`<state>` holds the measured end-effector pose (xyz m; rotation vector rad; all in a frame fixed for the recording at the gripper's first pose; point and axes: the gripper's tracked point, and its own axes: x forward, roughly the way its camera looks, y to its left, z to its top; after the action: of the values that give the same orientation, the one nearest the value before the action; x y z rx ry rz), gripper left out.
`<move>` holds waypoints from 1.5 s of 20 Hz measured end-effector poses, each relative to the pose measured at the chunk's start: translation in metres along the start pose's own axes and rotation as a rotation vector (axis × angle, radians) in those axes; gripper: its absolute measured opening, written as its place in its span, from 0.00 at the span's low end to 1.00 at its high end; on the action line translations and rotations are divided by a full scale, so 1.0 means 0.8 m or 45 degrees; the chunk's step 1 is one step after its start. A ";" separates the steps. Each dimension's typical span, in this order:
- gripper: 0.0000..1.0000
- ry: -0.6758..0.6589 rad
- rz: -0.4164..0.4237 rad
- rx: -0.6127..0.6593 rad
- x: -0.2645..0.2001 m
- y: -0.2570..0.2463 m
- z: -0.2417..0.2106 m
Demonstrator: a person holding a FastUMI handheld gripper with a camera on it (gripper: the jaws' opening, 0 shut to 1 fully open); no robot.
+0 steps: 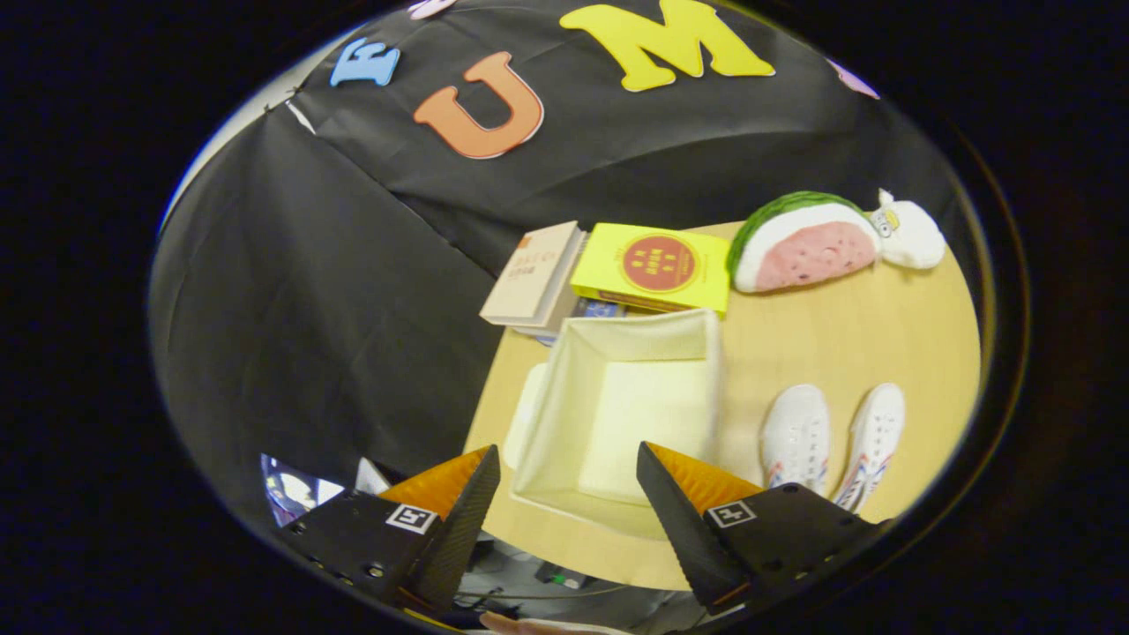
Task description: Open the storage box then place both shoes into the box .Put the left shoe in first, then the right shoe, with the right side of both shoes facing outward in a uniform manner.
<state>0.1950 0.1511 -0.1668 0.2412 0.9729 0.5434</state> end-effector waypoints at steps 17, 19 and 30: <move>0.81 0.393 -0.458 -0.172 0.101 -0.319 -0.130; 0.72 0.423 -0.462 -0.181 0.111 -0.324 -0.131; 0.01 0.435 -0.210 0.095 0.122 -0.302 -0.144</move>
<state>0.2217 -0.0047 -0.4036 0.1343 1.3337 0.4040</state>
